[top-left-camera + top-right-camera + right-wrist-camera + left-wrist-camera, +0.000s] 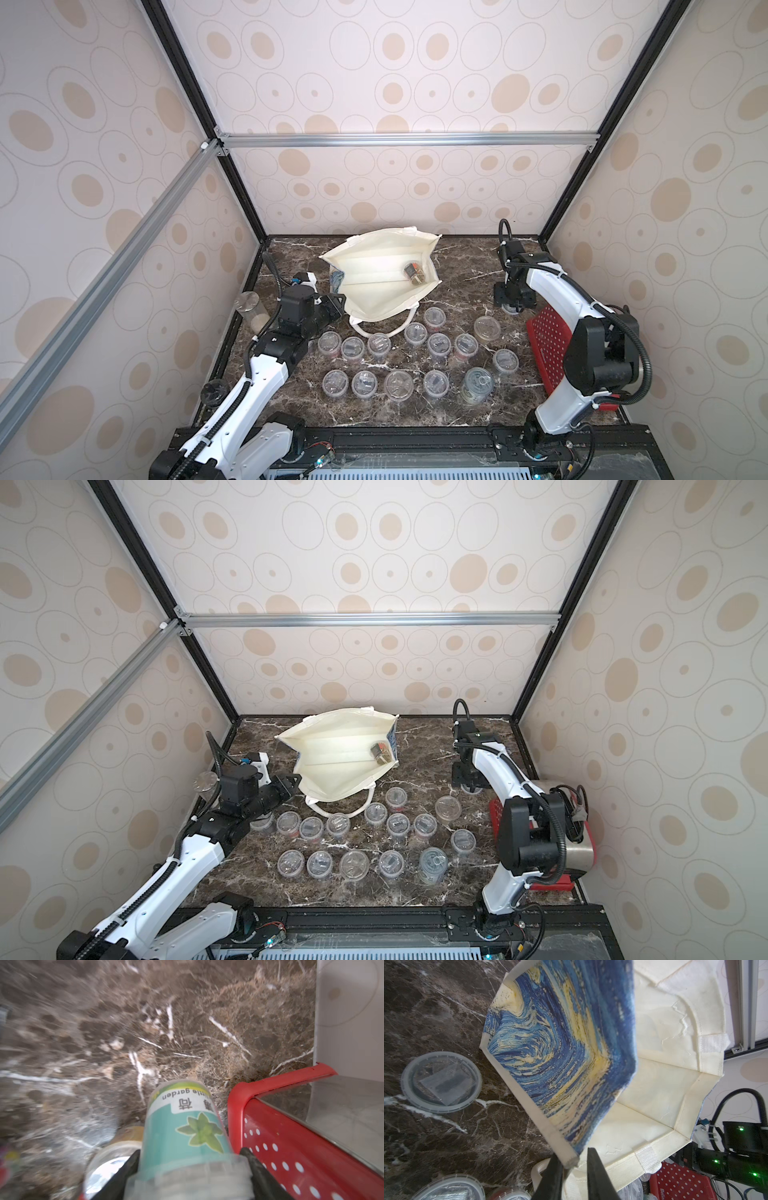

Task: Take out the seed jars from the canvas bag
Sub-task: Place the seed jar at the center of the board.

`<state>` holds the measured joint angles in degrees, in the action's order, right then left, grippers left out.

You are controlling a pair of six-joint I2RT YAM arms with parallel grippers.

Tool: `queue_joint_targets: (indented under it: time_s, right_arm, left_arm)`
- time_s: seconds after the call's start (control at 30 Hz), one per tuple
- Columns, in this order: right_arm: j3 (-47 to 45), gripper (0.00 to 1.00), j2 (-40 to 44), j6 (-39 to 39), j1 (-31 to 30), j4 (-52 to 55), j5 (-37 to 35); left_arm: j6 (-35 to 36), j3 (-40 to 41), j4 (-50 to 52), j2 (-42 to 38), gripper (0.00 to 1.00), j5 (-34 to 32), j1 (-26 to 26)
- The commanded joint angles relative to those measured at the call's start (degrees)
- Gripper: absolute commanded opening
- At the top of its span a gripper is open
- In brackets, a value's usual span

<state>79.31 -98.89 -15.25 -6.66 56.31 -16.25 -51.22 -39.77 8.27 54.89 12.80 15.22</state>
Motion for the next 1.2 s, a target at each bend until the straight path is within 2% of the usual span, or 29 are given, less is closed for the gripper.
queue_joint_targets:
  time_s: [0.0,0.2,0.43,0.57,0.67,0.7,0.8,0.93,1.03,1.17]
  right_arm:
    - [-2.44,0.7,-3.06,0.39,0.33,2.08,-2.7]
    - [-4.31,0.71,-4.56,0.66,0.42,0.38,-2.04]
    - [-2.77,0.93,0.2,0.21,0.42,1.31,-4.25]
    - [-1.06,0.98,5.66,0.44,0.4,2.15,0.22]
    - [-0.29,0.93,12.31,1.79,-0.38,0.99,9.76]
    - [0.06,0.91,14.59,3.47,-2.04,0.39,11.35]
    - [2.92,0.91,19.53,8.04,-10.66,0.13,9.12]
    - [8.63,0.9,22.48,9.33,-20.67,0.06,10.7]
    - [11.04,0.89,21.82,11.68,-28.87,-2.22,13.01]
    - [14.45,0.9,15.92,12.0,-38.74,-4.59,10.06]
  left_arm:
    - [-0.16,-0.66,-0.09,-1.51,0.22,0.11,0.2]
    - [-0.61,0.48,-0.84,-1.85,0.2,0.28,0.21]
    - [-0.49,1.25,-1.3,-1.98,0.19,1.69,0.29]
    - [-0.31,1.61,-1.83,-1.81,0.19,3.82,0.41]
    - [0.14,1.95,-2.94,-1.81,0.19,5.36,0.84]
    - [0.22,2.14,-3.17,-1.81,0.19,5.63,1.12]
    - [0.33,2.35,-3.43,-1.48,0.18,6.17,1.93]
    - [0.43,2.5,-4.58,-0.51,0.18,6.45,3.68]
    - [0.46,3.31,-6.53,-0.36,0.19,6.01,5.72]
    - [1.85,3.3,-8.38,0.12,0.19,5.67,8.26]
